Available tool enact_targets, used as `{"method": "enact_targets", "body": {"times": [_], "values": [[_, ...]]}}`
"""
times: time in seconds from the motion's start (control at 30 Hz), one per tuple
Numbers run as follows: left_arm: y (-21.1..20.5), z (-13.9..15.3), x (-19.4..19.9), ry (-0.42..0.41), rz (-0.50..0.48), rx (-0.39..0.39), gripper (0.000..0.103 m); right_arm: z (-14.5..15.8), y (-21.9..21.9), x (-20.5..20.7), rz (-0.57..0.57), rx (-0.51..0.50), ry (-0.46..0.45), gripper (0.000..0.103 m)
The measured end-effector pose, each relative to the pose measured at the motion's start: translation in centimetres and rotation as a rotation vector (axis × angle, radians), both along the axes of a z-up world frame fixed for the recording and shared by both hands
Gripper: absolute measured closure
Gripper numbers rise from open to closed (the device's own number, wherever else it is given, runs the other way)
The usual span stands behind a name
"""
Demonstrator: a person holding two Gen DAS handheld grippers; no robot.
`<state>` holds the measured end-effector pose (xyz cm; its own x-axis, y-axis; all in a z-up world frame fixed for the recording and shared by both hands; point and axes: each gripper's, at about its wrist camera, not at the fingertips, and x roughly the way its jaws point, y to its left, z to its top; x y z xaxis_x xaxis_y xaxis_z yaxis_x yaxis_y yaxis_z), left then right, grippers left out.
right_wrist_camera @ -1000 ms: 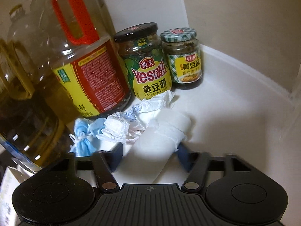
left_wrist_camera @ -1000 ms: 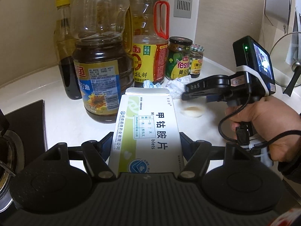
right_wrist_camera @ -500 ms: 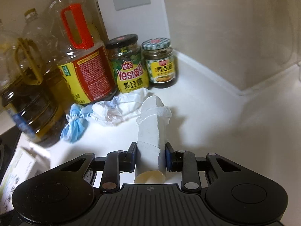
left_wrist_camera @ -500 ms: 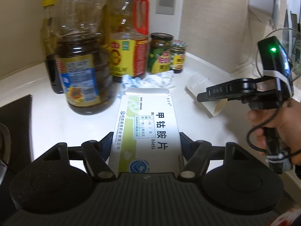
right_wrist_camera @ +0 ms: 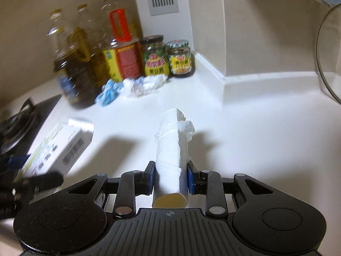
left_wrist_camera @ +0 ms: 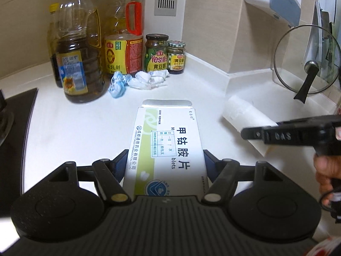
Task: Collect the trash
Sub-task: 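Carry the medicine box and paper roll down over the wastebasket with both grippers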
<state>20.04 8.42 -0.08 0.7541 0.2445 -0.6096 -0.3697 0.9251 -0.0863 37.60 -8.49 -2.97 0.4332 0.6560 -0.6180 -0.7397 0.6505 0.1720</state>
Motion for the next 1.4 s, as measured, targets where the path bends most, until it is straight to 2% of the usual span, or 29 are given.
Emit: {"method": "enact_targets", "body": {"times": [0.17,0.37,0.9,1.1,1.4], "values": [[-3.3,0.1,-2.1,0.021,0.009,-0.007,0.034,-0.2,-3.9,-2.7,0.028,-0.007,0.002,0.073],[-5.4,-0.2,-3.9,0.040,-0.047,-0.013,0.034,0.0,-7.0,-6.5,0.006,-0.003,0.015,0.073],[-6.0,-1.4,-10.1,0.063,-0.266,-0.009,0.034,-0.1,-10.3,-17.0,-0.160,-0.011,0.046,0.073],[-6.6,-3.5,-11.6,0.114,-0.334,-0.024,0.034,-2.8,-10.1,-20.6,-0.182,-0.068,0.083,0.073],[-7.1,-7.7,-11.0,0.225,-0.303,-0.110,0.034,-7.8,-9.2,-20.7,-0.095,-0.183,0.136,0.073]]}}
